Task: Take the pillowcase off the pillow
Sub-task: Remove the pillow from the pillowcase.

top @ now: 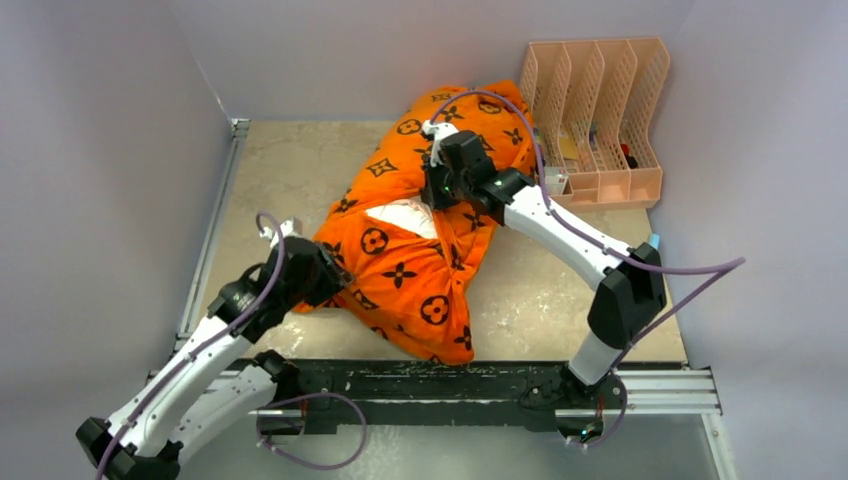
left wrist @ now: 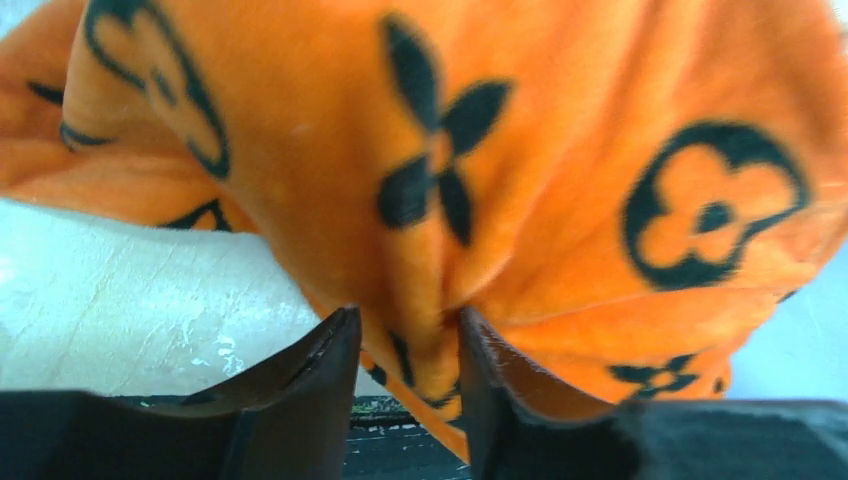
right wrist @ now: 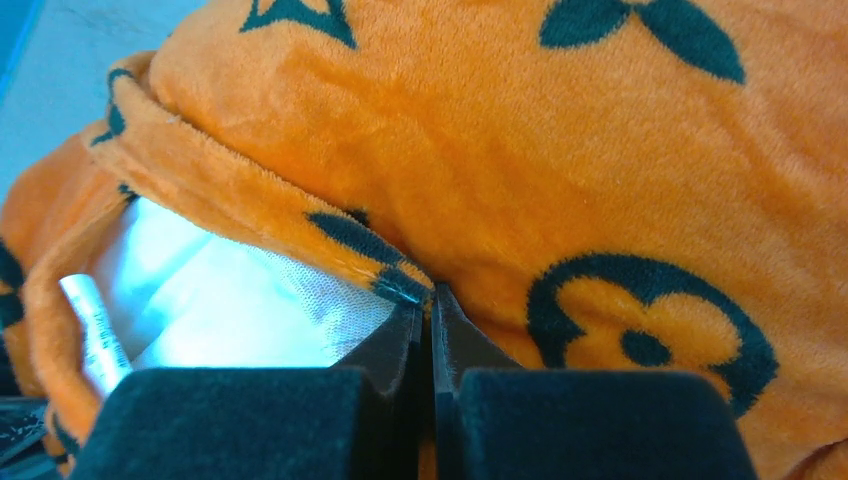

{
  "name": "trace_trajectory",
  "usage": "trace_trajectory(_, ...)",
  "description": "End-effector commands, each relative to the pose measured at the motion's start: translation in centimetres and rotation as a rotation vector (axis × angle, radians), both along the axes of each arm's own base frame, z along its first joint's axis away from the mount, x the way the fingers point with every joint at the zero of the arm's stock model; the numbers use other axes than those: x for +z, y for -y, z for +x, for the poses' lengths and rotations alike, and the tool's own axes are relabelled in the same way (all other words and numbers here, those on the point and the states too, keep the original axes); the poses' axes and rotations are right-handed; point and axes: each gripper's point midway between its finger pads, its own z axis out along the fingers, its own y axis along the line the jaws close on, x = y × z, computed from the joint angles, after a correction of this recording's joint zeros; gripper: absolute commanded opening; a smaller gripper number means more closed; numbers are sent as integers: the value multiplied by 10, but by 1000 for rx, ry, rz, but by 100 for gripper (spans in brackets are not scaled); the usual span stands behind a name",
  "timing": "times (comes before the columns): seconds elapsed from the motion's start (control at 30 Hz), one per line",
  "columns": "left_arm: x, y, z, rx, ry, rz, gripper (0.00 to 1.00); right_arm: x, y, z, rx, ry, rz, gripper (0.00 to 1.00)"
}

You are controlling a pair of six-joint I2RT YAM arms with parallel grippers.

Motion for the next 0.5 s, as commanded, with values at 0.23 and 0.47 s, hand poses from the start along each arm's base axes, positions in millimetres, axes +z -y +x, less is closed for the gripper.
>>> trace_trajectory(0.23, 160, 50, 99, -7, 305, -58, 59, -10, 23, -27, -32, -72, 111, 0)
trace_trajectory(0.47, 99, 72, 111, 27, 121, -81, 60, -3, 24, -31, -41, -77, 133, 0)
